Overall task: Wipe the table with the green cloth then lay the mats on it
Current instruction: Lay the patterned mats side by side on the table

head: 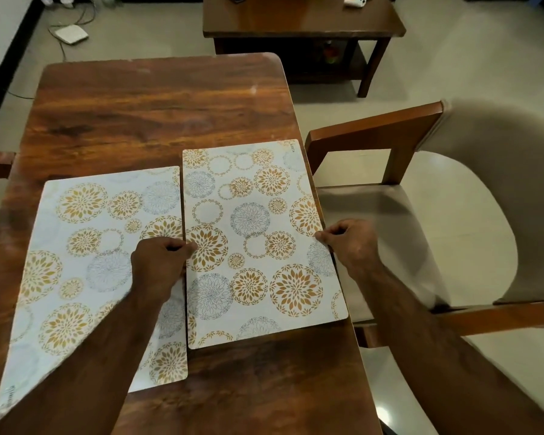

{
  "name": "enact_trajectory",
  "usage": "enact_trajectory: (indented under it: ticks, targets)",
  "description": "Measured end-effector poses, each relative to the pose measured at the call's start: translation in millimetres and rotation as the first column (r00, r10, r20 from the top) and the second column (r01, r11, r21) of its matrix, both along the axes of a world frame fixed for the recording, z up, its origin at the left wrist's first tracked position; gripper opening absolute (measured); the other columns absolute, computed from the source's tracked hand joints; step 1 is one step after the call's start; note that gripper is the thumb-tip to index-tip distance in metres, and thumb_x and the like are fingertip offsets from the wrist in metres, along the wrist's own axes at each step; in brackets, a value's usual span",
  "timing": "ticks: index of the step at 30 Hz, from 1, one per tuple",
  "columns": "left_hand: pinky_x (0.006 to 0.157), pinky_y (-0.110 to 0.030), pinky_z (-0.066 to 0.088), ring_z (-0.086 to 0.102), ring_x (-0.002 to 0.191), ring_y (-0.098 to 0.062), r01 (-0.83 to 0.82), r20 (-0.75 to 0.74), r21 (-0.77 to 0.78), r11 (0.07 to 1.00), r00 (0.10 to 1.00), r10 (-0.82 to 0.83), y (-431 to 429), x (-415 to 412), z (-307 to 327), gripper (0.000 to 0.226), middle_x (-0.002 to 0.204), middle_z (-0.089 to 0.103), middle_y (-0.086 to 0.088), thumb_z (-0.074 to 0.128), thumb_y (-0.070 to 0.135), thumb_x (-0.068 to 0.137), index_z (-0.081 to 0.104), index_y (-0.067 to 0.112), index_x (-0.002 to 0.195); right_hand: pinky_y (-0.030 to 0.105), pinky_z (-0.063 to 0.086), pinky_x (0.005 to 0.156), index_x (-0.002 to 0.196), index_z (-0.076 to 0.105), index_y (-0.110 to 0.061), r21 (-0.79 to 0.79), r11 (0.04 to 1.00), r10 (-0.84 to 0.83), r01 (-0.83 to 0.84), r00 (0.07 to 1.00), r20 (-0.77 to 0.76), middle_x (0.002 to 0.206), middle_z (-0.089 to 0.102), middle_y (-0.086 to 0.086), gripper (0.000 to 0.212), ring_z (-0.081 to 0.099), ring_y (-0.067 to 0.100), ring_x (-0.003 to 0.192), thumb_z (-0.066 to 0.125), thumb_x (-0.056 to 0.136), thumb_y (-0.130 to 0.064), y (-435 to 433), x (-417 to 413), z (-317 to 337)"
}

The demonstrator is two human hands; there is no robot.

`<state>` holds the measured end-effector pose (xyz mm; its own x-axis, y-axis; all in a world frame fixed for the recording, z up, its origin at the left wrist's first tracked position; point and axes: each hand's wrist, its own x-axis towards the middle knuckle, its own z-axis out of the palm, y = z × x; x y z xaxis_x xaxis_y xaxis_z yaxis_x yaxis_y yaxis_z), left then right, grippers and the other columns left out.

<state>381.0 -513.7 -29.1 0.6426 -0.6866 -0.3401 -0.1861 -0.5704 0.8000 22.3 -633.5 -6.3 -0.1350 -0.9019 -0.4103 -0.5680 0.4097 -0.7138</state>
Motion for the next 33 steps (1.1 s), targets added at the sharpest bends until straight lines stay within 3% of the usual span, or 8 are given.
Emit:
enact_trajectory:
  ticks: [6, 12, 21, 29, 33]
  targets:
    - [0.076, -0.052, 0.07, 0.079, 0.067, -0.027, 0.018, -0.022, -0.019, 1.0, 1.0, -0.019, -1.2, -4.2, 3.4, 0.017, 0.07, 0.079, 0.003, 0.098, 0.023, 0.081, 0.081, 0.021, 0.078, 0.04, 0.069, 0.071, 0.083, 0.079, -0.015, 0.017, 1.0, -0.02, 0.02, 1.0, 0.023, 0.086, 0.083, 0.0, 0.018, 0.081, 0.017, 0.074, 0.094, 0.087, -0.024, 2.0, -2.4, 2.6]
    - [0.079, -0.057, 0.069, 0.078, 0.067, -0.03, 0.036, 0.005, -0.006, 0.999, 0.999, -0.036, -0.5, -2.9, 0.3, 0.018, 0.069, 0.079, 0.003, 0.099, 0.031, 0.081, 0.083, 0.023, 0.077, 0.031, 0.062, 0.061, 0.085, 0.08, -0.012, 0.023, 0.999, -0.049, 0.048, 0.998, 0.04, 0.084, 0.082, -0.001, 0.018, 0.08, 0.015, 0.07, 0.094, 0.087, -0.023, 1.0, -2.5, 0.8]
    - [0.078, -0.058, 0.069, 0.079, 0.068, -0.029, 0.04, 0.019, 0.007, 0.999, 0.999, -0.04, 0.2, -3.7, -0.1, 0.021, 0.069, 0.079, 0.003, 0.099, 0.038, 0.08, 0.082, 0.025, 0.077, 0.029, 0.061, 0.059, 0.085, 0.08, -0.009, 0.032, 0.996, -0.091, 0.089, 0.993, 0.071, 0.081, 0.082, 0.001, 0.019, 0.077, 0.008, 0.06, 0.096, 0.085, -0.02, 0.5, -2.6, -1.7]
    - [0.077, -0.055, 0.07, 0.08, 0.068, -0.023, 0.037, 0.04, 0.026, 0.999, 0.998, -0.038, -0.3, -5.1, -0.1, 0.024, 0.07, 0.079, 0.005, 0.098, 0.043, 0.08, 0.082, 0.025, 0.079, 0.037, 0.066, 0.069, 0.083, 0.079, -0.009, 0.032, 0.994, -0.109, 0.107, 0.992, 0.069, 0.084, 0.082, 0.003, 0.019, 0.081, 0.02, 0.076, 0.096, 0.084, -0.018, 2.5, -0.7, 0.1]
    - [0.078, -0.055, 0.069, 0.08, 0.069, -0.021, 0.034, 0.051, 0.042, 0.999, 0.998, -0.036, 0.1, -6.8, 2.2, 0.025, 0.07, 0.079, 0.008, 0.098, 0.044, 0.08, 0.081, 0.026, 0.076, 0.03, 0.059, 0.06, 0.086, 0.078, -0.007, 0.055, 0.994, -0.1, 0.097, 0.994, 0.042, 0.086, 0.081, 0.003, 0.02, 0.079, 0.018, 0.076, 0.094, 0.087, -0.02, 2.9, 1.4, 6.5]
